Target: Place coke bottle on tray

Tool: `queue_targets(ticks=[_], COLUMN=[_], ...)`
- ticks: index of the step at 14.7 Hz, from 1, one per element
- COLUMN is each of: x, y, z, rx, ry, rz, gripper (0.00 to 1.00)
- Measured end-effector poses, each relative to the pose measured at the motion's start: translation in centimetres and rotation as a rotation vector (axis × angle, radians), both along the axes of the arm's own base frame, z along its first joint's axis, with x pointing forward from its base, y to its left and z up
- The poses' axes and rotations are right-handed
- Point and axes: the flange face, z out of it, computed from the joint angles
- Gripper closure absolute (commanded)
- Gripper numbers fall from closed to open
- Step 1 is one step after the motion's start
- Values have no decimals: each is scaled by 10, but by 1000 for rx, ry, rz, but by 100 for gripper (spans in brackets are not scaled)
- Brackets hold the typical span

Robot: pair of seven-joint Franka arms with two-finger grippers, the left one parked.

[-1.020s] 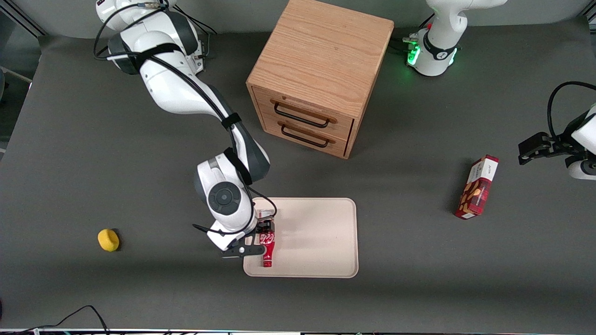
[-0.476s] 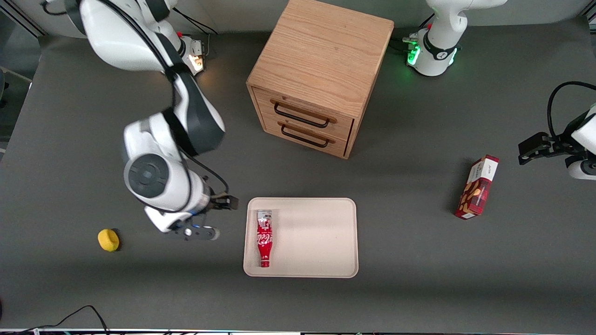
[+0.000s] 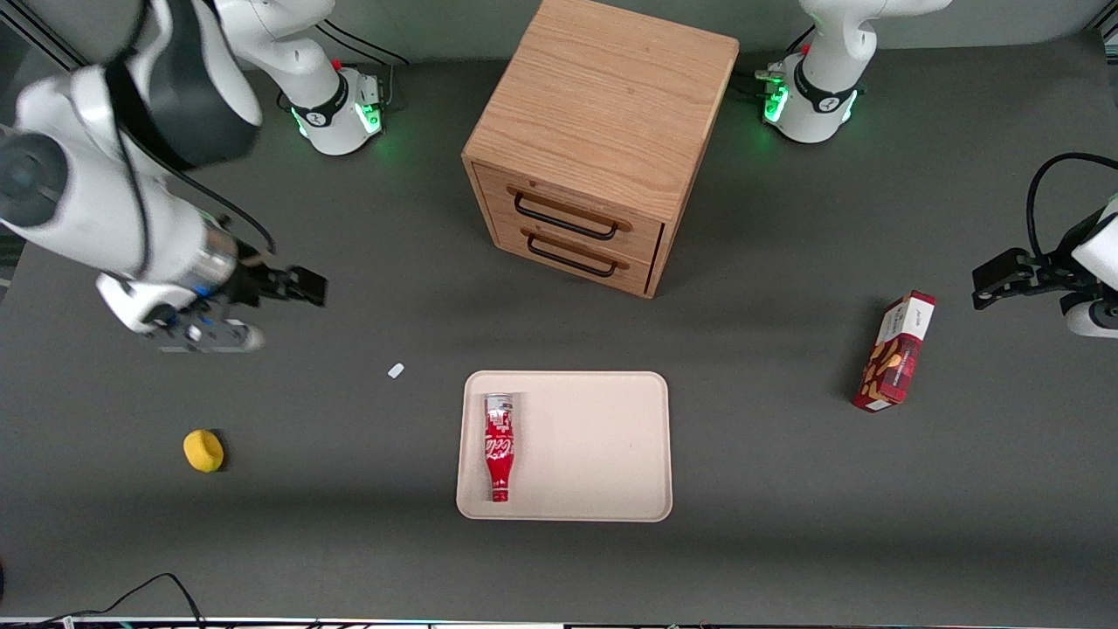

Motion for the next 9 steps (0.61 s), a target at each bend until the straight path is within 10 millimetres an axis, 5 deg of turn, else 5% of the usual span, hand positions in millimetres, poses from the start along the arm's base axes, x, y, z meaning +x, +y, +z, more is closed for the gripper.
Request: queue_targets(ticks=[4, 9], x=[-69, -79], y=[-46, -50], z=[15, 20], rx=[3, 5], ry=[-20, -41], rz=[-18, -21], gripper=[0, 0])
